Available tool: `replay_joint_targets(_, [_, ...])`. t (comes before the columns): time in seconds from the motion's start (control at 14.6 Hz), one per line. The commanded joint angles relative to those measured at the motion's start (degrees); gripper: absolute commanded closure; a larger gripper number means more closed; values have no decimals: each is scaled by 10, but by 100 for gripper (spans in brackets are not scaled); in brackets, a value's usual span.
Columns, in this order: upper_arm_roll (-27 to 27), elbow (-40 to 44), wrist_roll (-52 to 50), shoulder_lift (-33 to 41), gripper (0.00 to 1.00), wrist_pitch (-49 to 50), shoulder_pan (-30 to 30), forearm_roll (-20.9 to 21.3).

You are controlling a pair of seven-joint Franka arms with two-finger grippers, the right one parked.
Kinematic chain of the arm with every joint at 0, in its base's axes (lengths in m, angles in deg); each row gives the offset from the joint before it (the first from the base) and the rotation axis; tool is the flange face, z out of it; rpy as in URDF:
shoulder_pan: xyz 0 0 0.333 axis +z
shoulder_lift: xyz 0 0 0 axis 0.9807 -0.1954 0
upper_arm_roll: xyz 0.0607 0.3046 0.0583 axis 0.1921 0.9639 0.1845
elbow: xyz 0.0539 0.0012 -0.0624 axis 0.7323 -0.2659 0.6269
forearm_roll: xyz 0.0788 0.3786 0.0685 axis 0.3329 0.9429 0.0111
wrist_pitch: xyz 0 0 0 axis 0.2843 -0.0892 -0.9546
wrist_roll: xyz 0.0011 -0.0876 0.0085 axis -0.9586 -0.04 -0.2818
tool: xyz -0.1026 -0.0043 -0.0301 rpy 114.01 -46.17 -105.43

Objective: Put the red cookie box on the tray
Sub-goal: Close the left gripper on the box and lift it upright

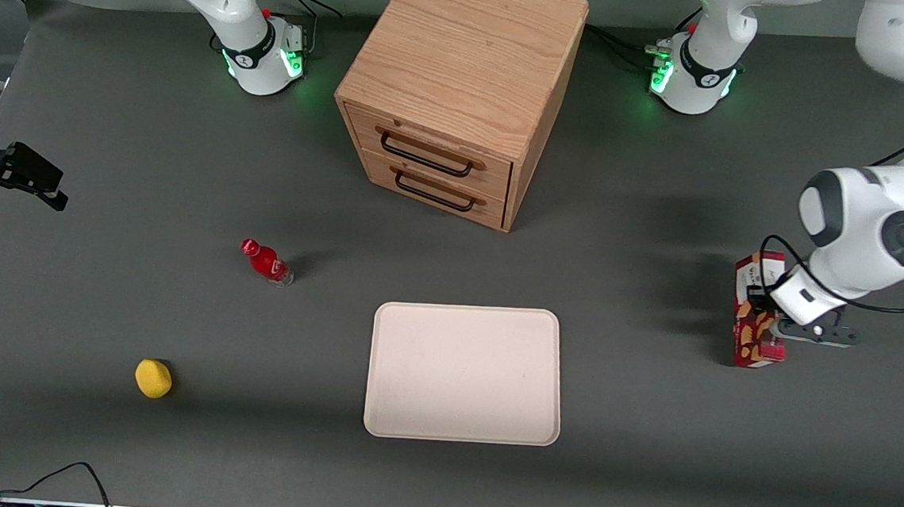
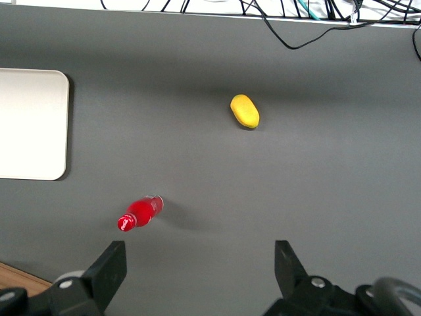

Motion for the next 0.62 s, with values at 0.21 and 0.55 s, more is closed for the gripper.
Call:
replay_joint_targets(0.21, [-21, 368, -84, 4, 100, 415, -9, -12])
replay_joint_targets(0.55, [-168, 436, -306, -14, 100, 465, -10, -9])
